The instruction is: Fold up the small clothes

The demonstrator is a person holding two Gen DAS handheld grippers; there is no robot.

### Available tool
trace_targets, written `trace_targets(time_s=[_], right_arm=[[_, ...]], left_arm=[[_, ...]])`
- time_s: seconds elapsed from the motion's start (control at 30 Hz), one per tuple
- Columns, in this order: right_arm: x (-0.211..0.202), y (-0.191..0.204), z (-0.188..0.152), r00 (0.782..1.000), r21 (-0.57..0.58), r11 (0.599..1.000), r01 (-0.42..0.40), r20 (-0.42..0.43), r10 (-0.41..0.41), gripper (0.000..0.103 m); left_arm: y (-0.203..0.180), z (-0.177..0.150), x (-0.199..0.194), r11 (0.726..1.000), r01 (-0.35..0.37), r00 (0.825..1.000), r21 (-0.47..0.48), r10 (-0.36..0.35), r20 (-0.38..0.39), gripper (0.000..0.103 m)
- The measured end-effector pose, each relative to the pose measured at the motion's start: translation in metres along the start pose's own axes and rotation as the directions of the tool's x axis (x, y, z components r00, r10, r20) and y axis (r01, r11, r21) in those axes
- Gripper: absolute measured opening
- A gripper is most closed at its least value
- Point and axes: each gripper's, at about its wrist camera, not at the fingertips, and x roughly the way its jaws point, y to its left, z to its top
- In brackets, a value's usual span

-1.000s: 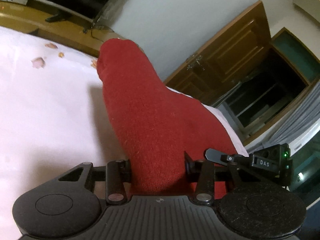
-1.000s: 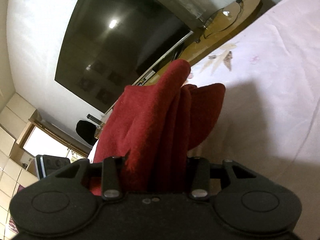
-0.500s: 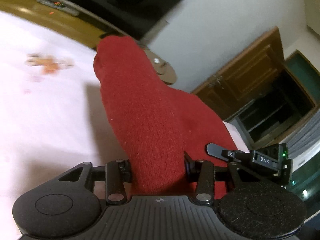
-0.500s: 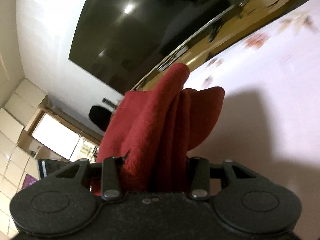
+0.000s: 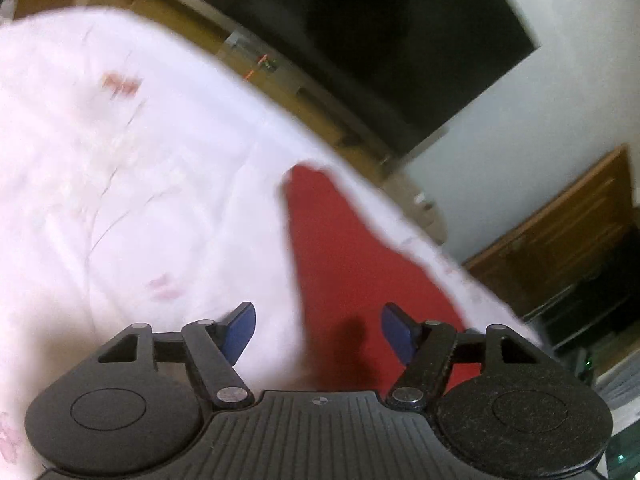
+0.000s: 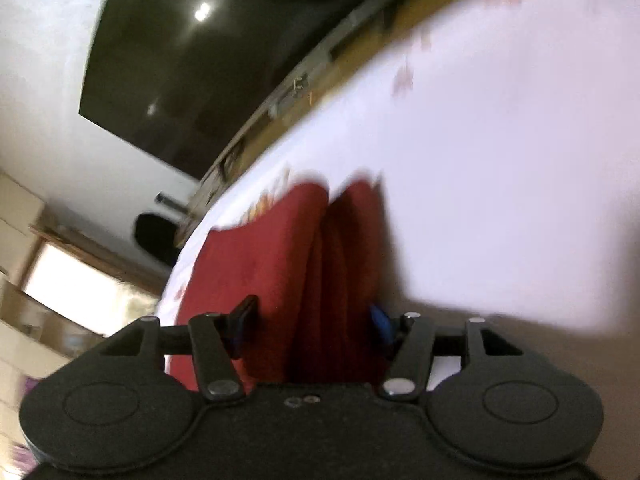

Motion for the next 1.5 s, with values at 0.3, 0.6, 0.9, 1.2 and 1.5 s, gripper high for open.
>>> trace_targets(time_s=[0.3, 0.6, 0.9, 1.2, 1.5], right_arm=[[0.002, 0.081, -0.007, 0.994, -0.414, 0.904, 0.107, 0.057, -0.092, 0.03], [0.002, 0.084, -0.016, 0.965, -0.48, 0.839, 0.257, 0.076, -0.253, 0.025], [0.031, 0.094, -0.056, 0.941, -0.632, 0.713, 0.305, 0.082, -0.329, 0.019], [0.015, 0.083, -0.076, 0.924, -0.595, 0.733, 0.328, 0.043, -0.379, 0.033], [-0.038, 0.084, -0.078, 0.943, -0.478, 0.814, 0.329, 0.119, -0.312, 0.061]], left_arm=[[-0.084, 0.012, 0.083, 0.963, -0.057, 0.997, 0.263, 0.066, -0.025, 0.068], [-0.098, -0.006, 0.06, 0.946, -0.025, 0.998, 0.324, 0.04, -0.039, 0.069], [-0.117, -0.047, 0.051, 0.862, -0.092, 0.99, 0.498, 0.132, -0.046, 0.068], [-0.11, -0.078, 0.019, 0.827, -0.205, 0.973, 0.523, 0.228, 0.02, 0.069], [-0.121, -0.106, -0.024, 0.848, -0.335, 0.94, 0.411, 0.329, 0.089, 0.103]])
